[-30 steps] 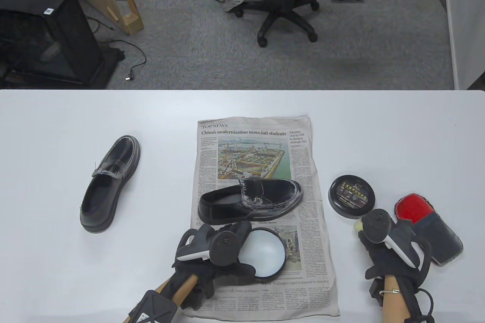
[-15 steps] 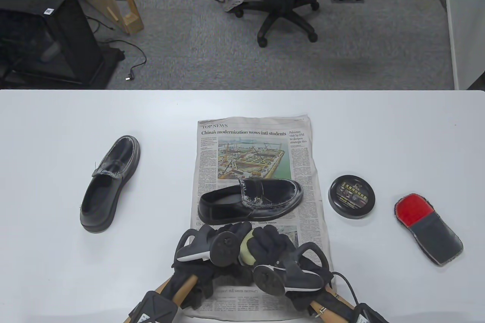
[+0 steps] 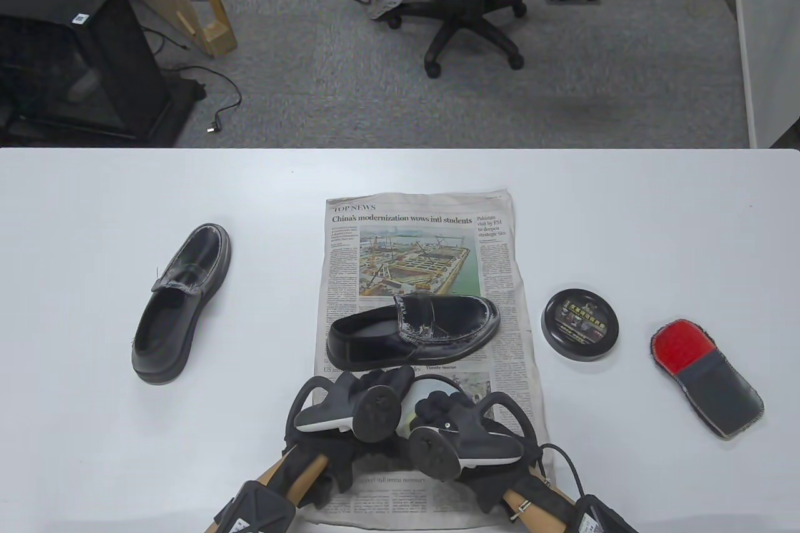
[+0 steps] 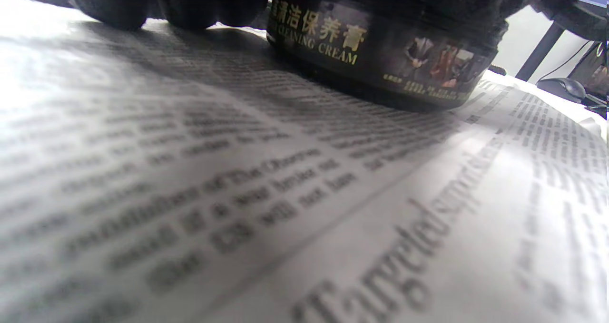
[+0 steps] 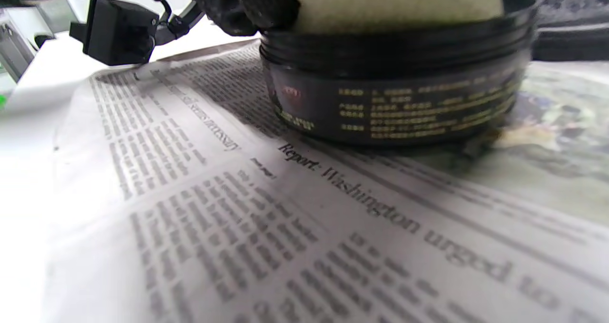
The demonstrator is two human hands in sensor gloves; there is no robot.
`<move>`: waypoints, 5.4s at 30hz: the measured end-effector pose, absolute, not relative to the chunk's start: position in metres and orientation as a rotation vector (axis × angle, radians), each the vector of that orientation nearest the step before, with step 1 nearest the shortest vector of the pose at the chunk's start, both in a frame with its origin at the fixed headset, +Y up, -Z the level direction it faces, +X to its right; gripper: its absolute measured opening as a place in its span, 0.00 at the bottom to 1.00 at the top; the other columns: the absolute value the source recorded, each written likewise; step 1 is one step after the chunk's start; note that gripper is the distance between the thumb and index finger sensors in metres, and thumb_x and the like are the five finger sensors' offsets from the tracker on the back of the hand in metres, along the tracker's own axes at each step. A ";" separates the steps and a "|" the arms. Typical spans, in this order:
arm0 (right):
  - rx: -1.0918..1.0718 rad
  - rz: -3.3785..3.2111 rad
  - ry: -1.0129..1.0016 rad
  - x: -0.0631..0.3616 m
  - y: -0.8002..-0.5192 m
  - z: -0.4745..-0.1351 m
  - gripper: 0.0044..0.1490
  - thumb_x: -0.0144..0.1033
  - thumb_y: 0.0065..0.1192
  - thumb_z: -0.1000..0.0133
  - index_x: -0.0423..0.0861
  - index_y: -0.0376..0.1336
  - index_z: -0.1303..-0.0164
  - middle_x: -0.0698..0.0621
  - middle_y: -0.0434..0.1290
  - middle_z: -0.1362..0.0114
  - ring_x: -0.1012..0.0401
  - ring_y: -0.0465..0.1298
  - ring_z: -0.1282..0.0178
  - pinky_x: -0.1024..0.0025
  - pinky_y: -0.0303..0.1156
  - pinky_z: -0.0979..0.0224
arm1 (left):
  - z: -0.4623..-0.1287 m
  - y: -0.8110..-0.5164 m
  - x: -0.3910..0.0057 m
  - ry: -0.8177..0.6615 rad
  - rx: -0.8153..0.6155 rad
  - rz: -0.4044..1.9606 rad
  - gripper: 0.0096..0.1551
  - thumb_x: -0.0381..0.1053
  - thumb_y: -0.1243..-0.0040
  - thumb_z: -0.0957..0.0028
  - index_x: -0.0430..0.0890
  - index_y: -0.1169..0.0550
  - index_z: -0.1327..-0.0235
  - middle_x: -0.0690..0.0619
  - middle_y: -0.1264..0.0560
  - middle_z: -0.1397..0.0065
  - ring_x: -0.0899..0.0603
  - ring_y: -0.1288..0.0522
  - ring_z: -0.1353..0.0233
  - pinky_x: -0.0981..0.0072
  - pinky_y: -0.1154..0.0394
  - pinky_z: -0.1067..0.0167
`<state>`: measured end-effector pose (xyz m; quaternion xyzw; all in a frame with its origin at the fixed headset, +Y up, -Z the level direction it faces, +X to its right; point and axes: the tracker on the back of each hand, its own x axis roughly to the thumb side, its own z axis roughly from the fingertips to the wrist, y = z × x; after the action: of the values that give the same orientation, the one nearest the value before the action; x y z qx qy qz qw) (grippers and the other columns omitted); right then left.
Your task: Dip and apply leather care cream with polishing sponge on shoes
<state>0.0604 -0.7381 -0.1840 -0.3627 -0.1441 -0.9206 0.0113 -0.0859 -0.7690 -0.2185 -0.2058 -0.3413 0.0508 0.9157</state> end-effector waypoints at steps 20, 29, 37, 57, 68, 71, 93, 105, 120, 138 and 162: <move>-0.348 -3.223 0.145 0.144 -0.707 -0.277 0.30 0.40 0.45 0.31 0.49 0.51 0.17 0.43 0.54 0.12 0.41 0.59 0.15 0.44 0.60 0.18 | -0.285 -0.723 -0.104 -0.323 -0.131 -0.059 0.62 0.72 0.49 0.47 0.41 0.53 0.09 0.32 0.50 0.08 0.25 0.48 0.15 0.25 0.43 0.25; -0.373 -2.987 0.129 0.125 -0.740 -0.293 0.35 0.55 0.42 0.37 0.54 0.52 0.20 0.50 0.56 0.13 0.47 0.60 0.14 0.47 0.64 0.19 | -0.302 -0.743 -0.111 -0.273 -0.058 -0.067 0.50 0.74 0.43 0.56 0.58 0.37 0.18 0.53 0.27 0.19 0.43 0.27 0.24 0.47 0.29 0.27; -0.367 -2.900 0.137 0.143 -0.741 -0.289 0.28 0.47 0.48 0.36 0.57 0.54 0.25 0.52 0.58 0.15 0.49 0.64 0.16 0.52 0.67 0.20 | -0.301 -0.747 -0.111 -0.278 -0.023 -0.101 0.43 0.69 0.43 0.52 0.61 0.37 0.21 0.57 0.26 0.21 0.47 0.26 0.27 0.52 0.27 0.27; -0.288 -2.965 0.054 0.137 -0.738 -0.301 0.27 0.40 0.49 0.34 0.51 0.54 0.24 0.44 0.58 0.16 0.44 0.66 0.20 0.53 0.71 0.26 | -0.305 -0.750 -0.114 -0.272 -0.065 -0.089 0.52 0.71 0.40 0.65 0.64 0.38 0.21 0.61 0.27 0.19 0.48 0.25 0.25 0.54 0.25 0.30; -0.590 -2.993 0.197 0.090 -0.726 -0.277 0.27 0.36 0.51 0.35 0.50 0.57 0.24 0.46 0.60 0.16 0.46 0.66 0.18 0.53 0.68 0.21 | -0.307 -0.748 -0.111 -0.294 -0.101 -0.103 0.50 0.71 0.39 0.64 0.65 0.37 0.22 0.62 0.28 0.18 0.48 0.26 0.23 0.53 0.25 0.28; -0.451 -3.046 0.202 0.091 -0.726 -0.301 0.26 0.35 0.52 0.35 0.52 0.58 0.25 0.49 0.60 0.16 0.48 0.65 0.17 0.54 0.68 0.20 | -0.307 -0.749 -0.113 -0.298 -0.097 -0.093 0.50 0.71 0.39 0.64 0.65 0.37 0.22 0.62 0.28 0.18 0.48 0.26 0.23 0.53 0.25 0.28; -0.488 -2.871 0.299 0.090 -0.727 -0.290 0.25 0.29 0.56 0.38 0.57 0.60 0.30 0.55 0.64 0.19 0.53 0.71 0.20 0.60 0.73 0.24 | -0.308 -0.749 -0.115 -0.291 -0.107 -0.067 0.50 0.71 0.39 0.65 0.65 0.36 0.22 0.61 0.27 0.19 0.48 0.26 0.24 0.52 0.26 0.27; -0.400 -2.772 0.331 0.124 -0.736 -0.276 0.24 0.28 0.58 0.39 0.58 0.61 0.33 0.55 0.66 0.21 0.55 0.75 0.26 0.67 0.78 0.27 | -0.306 -0.749 -0.113 -0.260 -0.096 -0.083 0.51 0.71 0.39 0.66 0.65 0.36 0.23 0.59 0.25 0.21 0.47 0.24 0.26 0.53 0.24 0.31; -0.284 -2.801 0.317 0.112 -0.734 -0.302 0.24 0.29 0.57 0.39 0.63 0.60 0.36 0.61 0.66 0.21 0.56 0.75 0.24 0.65 0.78 0.28 | -0.308 -0.750 -0.116 -0.279 -0.114 -0.054 0.52 0.71 0.38 0.68 0.65 0.36 0.23 0.61 0.26 0.20 0.48 0.24 0.25 0.53 0.25 0.29; -0.494 -2.827 0.374 0.083 -0.726 -0.277 0.26 0.30 0.57 0.38 0.59 0.59 0.30 0.56 0.65 0.20 0.53 0.72 0.22 0.60 0.74 0.25 | -0.307 -0.751 -0.117 -0.302 -0.112 -0.040 0.53 0.71 0.38 0.67 0.64 0.37 0.21 0.61 0.27 0.19 0.47 0.26 0.23 0.51 0.26 0.27; -0.490 -2.739 0.365 0.083 -0.725 -0.264 0.27 0.30 0.57 0.38 0.58 0.59 0.28 0.54 0.67 0.20 0.53 0.73 0.22 0.57 0.75 0.27 | -0.305 -0.752 -0.116 -0.327 -0.121 -0.031 0.52 0.70 0.36 0.67 0.63 0.35 0.22 0.61 0.27 0.19 0.47 0.26 0.23 0.50 0.26 0.27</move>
<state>0.0832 -0.7252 -0.2635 -0.1721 0.1282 -0.9624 0.1668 -0.1156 -0.7520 -0.3053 -0.0600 -0.1626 -0.0152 0.9848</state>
